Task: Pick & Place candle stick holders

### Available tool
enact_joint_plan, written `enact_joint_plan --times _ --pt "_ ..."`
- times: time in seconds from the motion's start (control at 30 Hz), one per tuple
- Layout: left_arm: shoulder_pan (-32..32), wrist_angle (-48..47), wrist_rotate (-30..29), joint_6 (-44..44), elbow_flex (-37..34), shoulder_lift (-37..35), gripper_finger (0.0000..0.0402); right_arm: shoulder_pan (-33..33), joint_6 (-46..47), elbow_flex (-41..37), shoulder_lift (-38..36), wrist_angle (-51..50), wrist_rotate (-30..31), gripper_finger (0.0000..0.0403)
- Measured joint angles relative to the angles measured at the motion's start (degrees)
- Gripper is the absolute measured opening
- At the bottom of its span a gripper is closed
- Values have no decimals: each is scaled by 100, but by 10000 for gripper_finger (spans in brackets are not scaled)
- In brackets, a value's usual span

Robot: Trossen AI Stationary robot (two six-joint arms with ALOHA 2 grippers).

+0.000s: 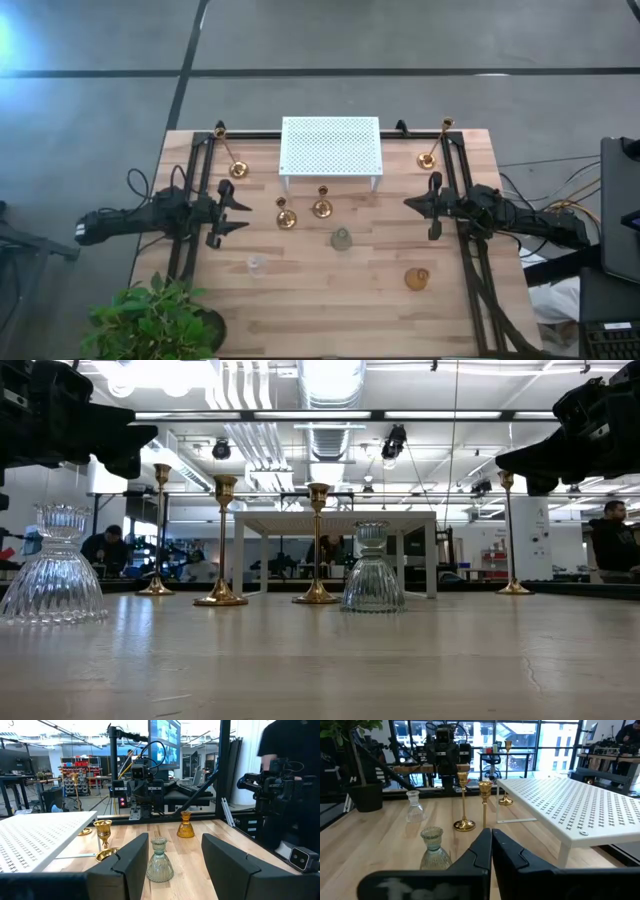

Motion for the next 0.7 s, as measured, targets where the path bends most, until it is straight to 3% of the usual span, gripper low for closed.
enact_joint_plan --times 0.33,0.53,0.7 --pt "2 1 0 0 0 1 190 1 76 0 1 58 -2 9" --pt "7 2 0 0 0 0 190 -1 1395 14 28 1340 7 9" --pt "7 1 0 0 0 1 190 -1 1619 793 339 1265 8 9"
